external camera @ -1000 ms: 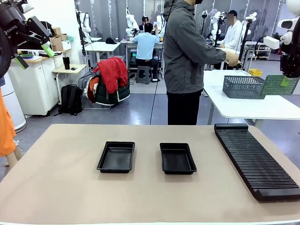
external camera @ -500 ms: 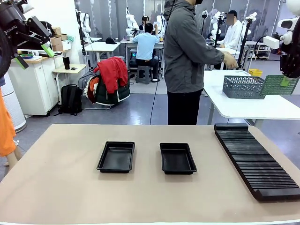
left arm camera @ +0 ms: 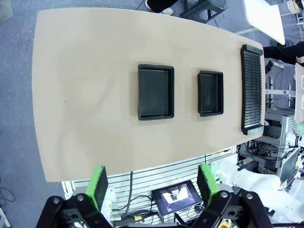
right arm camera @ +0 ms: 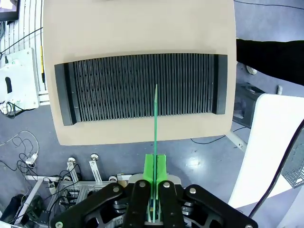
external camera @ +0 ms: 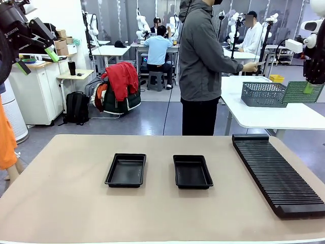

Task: Inspect and transfer BCBs to ESD trays.
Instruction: Pick up the Blank PCB from the PCB Rack and place it in the left ESD tray.

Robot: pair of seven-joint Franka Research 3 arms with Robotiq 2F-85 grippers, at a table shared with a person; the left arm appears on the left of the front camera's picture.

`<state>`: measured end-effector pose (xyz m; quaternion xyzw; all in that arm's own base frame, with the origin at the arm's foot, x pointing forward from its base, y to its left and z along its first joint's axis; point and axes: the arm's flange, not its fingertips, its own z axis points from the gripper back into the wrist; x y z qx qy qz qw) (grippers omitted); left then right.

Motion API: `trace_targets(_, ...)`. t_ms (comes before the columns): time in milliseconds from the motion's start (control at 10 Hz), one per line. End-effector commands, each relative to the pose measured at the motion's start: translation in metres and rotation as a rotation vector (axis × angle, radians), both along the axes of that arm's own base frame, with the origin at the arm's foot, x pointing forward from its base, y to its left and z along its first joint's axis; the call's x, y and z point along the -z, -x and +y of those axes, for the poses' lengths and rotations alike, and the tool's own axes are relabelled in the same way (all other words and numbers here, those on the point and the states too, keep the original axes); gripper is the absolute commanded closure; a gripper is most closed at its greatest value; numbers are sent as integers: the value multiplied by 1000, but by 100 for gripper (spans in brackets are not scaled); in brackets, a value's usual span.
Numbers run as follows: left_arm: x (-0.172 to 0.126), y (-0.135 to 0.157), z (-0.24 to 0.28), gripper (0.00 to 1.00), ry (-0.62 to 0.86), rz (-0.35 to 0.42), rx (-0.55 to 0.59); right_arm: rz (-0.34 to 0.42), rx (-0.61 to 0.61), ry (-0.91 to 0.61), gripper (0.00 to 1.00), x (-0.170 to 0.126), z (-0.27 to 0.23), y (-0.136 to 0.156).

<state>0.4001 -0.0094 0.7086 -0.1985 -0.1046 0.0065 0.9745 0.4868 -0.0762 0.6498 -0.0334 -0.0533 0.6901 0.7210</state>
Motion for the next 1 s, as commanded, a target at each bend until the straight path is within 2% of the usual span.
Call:
trace_targets(0, 1, 0, 1, 0, 3, 1, -1, -1, 0, 1, 100, 0, 1, 2)
trace_targets(100, 1, 0, 1, 0, 3, 1, -1, 0, 0, 0, 98, 0, 0, 0)
trace_targets(500, 1, 0, 1, 0, 3, 1, -1, 31, 371, -240, 98, -7, 39, -3)
trace_targets(900, 1, 0, 1, 0, 3, 1, -1, 169, 684, -384, 98, 18, 99, 6)
